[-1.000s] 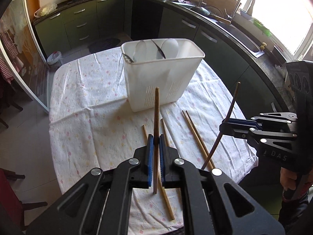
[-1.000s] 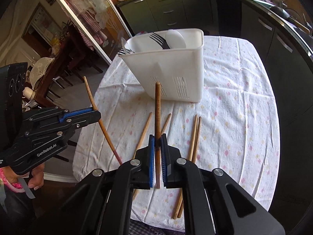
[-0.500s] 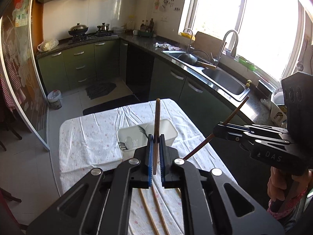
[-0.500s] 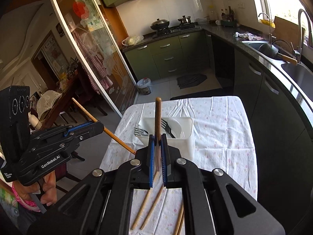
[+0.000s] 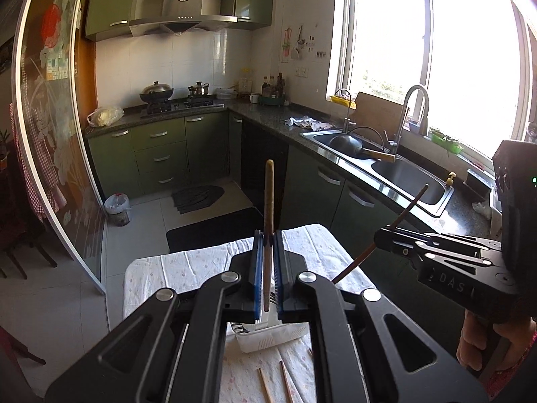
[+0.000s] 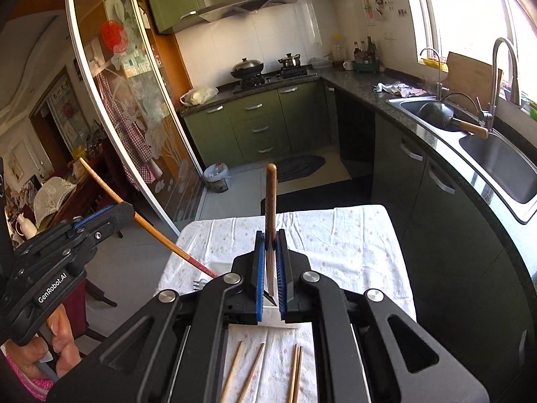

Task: Organize utensils
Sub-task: 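Lift both chopsticks and drop them into the white caddy, then lower both tools toward the remaining wooden chopsticks on the cloth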

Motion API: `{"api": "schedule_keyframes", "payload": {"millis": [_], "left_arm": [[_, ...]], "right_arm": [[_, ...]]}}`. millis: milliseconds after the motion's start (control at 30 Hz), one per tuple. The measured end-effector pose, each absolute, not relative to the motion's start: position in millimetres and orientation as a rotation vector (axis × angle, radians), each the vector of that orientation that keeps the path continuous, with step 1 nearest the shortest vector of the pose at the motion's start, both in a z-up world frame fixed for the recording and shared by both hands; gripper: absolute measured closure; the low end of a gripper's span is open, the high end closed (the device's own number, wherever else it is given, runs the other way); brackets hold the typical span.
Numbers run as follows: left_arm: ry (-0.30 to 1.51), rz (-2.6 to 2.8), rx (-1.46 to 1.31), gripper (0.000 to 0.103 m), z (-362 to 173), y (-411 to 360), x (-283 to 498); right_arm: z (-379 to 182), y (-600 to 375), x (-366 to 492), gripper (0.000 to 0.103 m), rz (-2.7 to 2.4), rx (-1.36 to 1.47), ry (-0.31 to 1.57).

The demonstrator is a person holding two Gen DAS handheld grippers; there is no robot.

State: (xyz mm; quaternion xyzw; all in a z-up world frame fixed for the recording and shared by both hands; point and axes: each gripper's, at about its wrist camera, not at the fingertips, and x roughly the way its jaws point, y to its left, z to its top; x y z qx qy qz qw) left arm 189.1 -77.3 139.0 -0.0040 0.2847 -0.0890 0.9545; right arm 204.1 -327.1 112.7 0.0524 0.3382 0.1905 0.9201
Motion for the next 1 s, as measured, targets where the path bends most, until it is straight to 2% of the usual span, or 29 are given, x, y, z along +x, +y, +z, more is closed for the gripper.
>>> {"api": "schedule_keyframes", "payload": {"millis": [167, 333, 367, 400, 467, 733, 833, 1000], "left_arm": [[0.68, -0.163, 0.002, 0.097, 100, -76, 212], [0.769, -0.158, 0.013, 0.096, 72, -75, 223], [0.774, -0.156, 0.015, 0.09, 70, -74, 223], [0.776, -0.155, 0.017, 0.08, 68, -72, 222], [0.767, -0.151, 0.013, 0.07, 68, -70, 217], [0.811, -0.193, 0.024, 0.07, 60, -65, 179], [0.904, -0.244, 0.039, 0.067, 35, -69, 163], [1.133, -0.287, 0.056, 0.066, -40, -75, 151]], "right_arm": [[69, -305, 221, 0.096, 0.384, 0.052, 0.769], [50, -297, 224, 0.094, 0.389, 0.029, 0.807], [50, -298, 224, 0.09, 0.394, 0.03, 0.809], [51, -300, 224, 0.08, 0.397, 0.04, 0.809], [56, -304, 222, 0.077, 0.401, 0.05, 0.795], [62, -326, 178, 0.077, 0.474, 0.048, 0.775], [41, -327, 161, 0.077, 0.501, -0.001, 0.846], [-44, -323, 162, 0.077, 0.513, -0.07, 1.122]]}}
